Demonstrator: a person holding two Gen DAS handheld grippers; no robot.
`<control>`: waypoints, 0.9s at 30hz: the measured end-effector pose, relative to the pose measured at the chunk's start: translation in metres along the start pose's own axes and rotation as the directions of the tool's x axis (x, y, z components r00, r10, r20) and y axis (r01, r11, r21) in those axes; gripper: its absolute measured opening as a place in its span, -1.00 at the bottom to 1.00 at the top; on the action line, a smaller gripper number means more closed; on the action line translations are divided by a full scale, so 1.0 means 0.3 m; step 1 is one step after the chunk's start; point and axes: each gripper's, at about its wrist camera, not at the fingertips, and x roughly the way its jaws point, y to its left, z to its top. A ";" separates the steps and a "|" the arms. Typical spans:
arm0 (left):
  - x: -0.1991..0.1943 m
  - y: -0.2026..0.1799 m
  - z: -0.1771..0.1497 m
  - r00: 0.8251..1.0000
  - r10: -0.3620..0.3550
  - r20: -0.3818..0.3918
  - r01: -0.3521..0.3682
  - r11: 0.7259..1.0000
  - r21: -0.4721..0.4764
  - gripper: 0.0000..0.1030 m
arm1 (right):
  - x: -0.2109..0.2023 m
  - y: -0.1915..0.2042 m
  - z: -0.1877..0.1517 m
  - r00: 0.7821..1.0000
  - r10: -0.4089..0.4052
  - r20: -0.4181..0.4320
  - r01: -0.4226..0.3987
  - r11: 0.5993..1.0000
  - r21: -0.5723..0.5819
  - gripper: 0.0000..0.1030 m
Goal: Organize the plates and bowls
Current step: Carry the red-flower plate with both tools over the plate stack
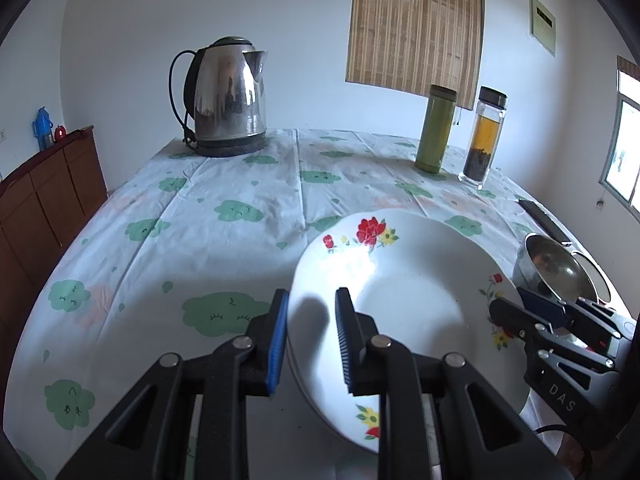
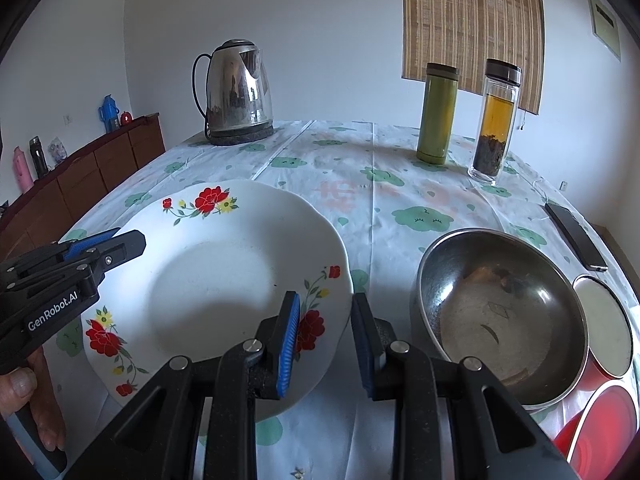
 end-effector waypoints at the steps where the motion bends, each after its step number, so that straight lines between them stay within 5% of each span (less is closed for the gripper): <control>1: 0.002 0.001 -0.001 1.000 0.000 -0.001 0.000 1.000 -0.001 -0.60 | 0.001 0.000 0.000 1.000 0.000 -0.002 0.000 1.000 -0.001 -0.45; 27: 0.030 -0.003 -0.018 1.000 0.020 -0.022 -0.020 1.000 0.018 -0.60 | 0.013 0.003 -0.002 1.000 -0.004 -0.020 0.004 1.000 -0.006 -0.45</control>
